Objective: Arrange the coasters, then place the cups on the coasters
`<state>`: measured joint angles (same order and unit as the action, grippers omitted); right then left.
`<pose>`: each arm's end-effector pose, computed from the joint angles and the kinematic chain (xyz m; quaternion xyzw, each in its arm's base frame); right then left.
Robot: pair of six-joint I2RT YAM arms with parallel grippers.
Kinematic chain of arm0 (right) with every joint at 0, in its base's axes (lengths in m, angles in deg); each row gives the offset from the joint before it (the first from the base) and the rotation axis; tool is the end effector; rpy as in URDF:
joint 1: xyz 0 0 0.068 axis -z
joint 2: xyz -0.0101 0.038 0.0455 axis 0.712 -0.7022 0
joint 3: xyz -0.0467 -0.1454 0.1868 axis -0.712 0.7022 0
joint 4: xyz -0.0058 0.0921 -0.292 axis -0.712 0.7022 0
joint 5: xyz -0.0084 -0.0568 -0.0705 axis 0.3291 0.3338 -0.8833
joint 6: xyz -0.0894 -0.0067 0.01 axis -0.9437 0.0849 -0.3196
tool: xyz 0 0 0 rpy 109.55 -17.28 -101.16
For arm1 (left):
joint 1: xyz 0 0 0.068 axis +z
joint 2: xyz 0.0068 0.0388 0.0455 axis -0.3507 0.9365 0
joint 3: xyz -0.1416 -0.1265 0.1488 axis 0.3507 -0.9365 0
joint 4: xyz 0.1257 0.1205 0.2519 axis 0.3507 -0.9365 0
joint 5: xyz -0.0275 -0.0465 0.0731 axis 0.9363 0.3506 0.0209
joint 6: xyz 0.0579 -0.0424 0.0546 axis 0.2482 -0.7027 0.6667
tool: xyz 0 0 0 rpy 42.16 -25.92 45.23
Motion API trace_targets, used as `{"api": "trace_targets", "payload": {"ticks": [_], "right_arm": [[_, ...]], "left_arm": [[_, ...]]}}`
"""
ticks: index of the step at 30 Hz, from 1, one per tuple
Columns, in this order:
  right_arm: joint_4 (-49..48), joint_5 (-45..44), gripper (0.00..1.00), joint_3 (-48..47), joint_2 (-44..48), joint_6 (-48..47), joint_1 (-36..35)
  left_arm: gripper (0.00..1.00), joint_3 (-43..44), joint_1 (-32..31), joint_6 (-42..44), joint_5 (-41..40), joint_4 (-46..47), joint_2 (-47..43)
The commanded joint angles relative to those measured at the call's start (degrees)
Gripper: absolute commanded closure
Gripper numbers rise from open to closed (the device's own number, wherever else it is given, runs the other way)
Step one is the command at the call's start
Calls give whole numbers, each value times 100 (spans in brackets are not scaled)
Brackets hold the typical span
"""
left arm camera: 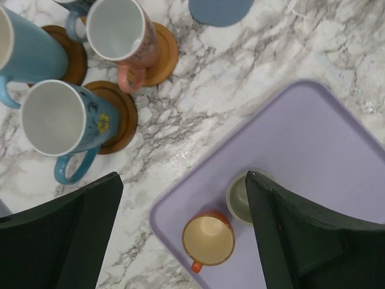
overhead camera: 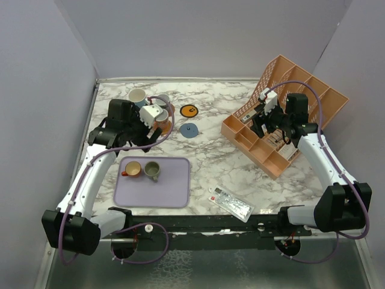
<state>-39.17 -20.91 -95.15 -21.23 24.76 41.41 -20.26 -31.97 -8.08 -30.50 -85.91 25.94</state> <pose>0.3687 0.0611 0.2232 -0.3197 0.8247 0.1209 0.4506 0.3210 -0.0899 0.2849 0.3505 0.8301 -0.0858 0.4250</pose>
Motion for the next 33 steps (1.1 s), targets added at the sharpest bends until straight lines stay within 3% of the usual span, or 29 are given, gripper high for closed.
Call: {"api": "trace_targets", "payload": {"ticks": [1,10,33], "right_arm": [[1,42,22,27,15,10,39],[67,7,22,-7,-187,12,39],[102,-65,22,-20,-283,-4,39]], "left_arm": [[15,-400,-62,600,93,-409,-146],[30,-937,-118,745,-297,-1082,92],[63,-1284,-392,689,-147,-524,1322]]}}
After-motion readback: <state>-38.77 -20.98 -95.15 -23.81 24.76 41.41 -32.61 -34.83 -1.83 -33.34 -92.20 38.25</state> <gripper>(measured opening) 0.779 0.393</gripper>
